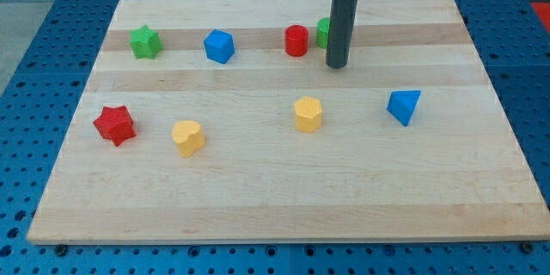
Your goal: Drag green circle to the top left of the red circle
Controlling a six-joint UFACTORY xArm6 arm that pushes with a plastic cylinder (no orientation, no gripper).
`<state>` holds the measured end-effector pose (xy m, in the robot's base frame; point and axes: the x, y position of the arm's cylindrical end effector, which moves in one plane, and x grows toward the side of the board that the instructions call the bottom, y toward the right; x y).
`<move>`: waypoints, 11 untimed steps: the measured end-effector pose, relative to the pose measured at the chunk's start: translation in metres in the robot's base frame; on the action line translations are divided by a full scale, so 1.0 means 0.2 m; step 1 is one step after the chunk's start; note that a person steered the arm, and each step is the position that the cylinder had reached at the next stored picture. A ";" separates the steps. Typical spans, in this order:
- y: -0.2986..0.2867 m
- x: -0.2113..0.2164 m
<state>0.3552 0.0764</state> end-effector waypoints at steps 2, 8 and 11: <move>0.06 -0.14; 0.11 -0.11; -0.02 -0.44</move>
